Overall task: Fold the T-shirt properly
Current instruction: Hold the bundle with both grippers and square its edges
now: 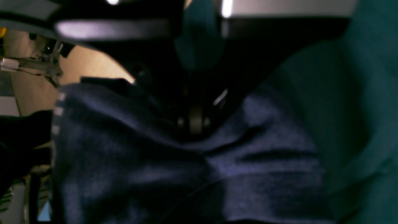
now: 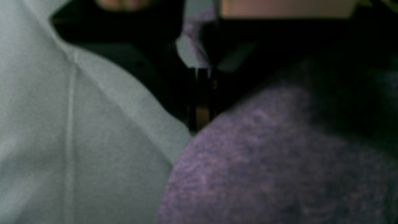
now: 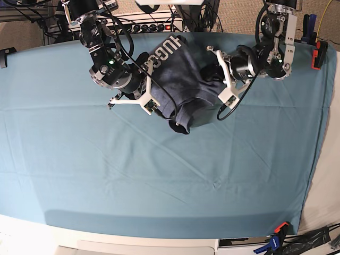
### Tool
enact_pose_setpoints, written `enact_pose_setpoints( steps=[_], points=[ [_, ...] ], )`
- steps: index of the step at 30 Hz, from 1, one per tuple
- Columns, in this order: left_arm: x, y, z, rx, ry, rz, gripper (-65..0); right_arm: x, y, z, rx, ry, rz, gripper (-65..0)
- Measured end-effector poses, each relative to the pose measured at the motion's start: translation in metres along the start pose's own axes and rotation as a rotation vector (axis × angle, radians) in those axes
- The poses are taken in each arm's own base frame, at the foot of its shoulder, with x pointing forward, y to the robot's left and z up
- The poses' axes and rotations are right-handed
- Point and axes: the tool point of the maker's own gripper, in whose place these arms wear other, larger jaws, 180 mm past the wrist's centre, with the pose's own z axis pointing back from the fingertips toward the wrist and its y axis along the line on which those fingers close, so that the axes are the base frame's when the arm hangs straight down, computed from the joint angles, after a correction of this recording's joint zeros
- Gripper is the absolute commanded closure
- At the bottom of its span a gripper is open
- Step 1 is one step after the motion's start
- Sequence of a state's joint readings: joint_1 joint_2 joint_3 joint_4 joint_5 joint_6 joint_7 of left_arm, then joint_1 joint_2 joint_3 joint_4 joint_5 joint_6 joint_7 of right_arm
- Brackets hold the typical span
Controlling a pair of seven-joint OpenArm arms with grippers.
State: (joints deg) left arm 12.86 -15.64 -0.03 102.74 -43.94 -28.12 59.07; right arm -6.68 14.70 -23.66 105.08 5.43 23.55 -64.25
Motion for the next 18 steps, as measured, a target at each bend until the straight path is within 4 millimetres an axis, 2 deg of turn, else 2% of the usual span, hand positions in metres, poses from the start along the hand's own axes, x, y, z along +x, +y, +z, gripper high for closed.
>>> enact_pose_setpoints(
  steps=[10,14,18],
  points=[
    [-0.017,-0.009,-0.004,-0.007,0.004,0.035,0.0,-0.002,-0.003,0.001,-0.002,0.000,0.005,0.0],
    [-0.020,-0.007,-0.013,0.040,0.025,-0.047,0.0,-0.005,-0.005,0.002,-0.003,-0.001,0.010,0.0],
    [-0.019,-0.021,-0.027,0.002,0.024,-0.095,0.0,-0.007,-0.006,0.002,0.005,-0.003,0.009,0.0]
  ],
)
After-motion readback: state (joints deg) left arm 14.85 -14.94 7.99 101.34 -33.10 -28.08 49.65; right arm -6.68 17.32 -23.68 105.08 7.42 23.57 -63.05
